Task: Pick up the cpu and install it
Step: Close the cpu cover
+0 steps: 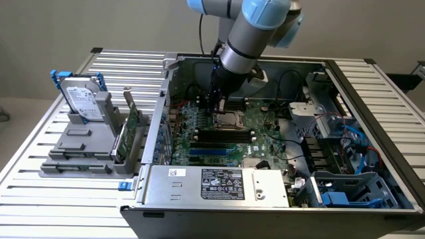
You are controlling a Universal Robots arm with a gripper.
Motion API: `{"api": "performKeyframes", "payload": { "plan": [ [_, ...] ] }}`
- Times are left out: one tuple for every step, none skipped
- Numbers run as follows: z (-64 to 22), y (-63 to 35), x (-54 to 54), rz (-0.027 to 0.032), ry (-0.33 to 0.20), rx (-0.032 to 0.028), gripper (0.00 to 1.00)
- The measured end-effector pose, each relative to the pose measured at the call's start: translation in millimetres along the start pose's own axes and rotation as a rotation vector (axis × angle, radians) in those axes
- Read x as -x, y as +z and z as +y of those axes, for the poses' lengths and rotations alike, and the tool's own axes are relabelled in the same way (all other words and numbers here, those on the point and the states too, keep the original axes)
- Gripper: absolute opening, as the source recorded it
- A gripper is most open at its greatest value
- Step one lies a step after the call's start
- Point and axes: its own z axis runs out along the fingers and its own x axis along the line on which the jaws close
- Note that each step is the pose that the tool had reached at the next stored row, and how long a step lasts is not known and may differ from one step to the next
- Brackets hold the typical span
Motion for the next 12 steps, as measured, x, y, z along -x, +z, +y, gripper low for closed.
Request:
{"api": "performKeyframes", "payload": {
  "plan": [
    [-1.5,-1.9,0.3,0.0001,0.000,0.0000,0.11],
    [-2.9,-4.0,0.6,0.0002,0.001,0.0001,0.11],
    [-4.3,-6.4,0.7,0.0005,0.001,0.0002,0.11],
    [-5.8,-8.9,0.8,0.0005,0.002,0.0002,0.11],
    [-7.2,-11.2,0.8,0.0007,0.002,0.0003,0.11],
    [-9.0,-13.5,1.0,0.0009,0.003,0.0003,0.11],
    [-10.5,-15.2,1.1,0.0010,0.003,0.0003,0.11],
    [-12.0,-16.8,1.2,0.0011,0.004,0.0003,0.11],
    [-13.3,-18.2,1.2,0.0013,0.005,0.0004,0.11],
    [-14.4,-19.4,1.1,0.0017,0.005,0.0005,0.11],
    [-15.3,-20.0,1.1,0.0020,0.006,0.0006,0.11],
    [-15.5,-20.1,1.0,0.0023,0.007,0.0008,0.11]
  ]
}}
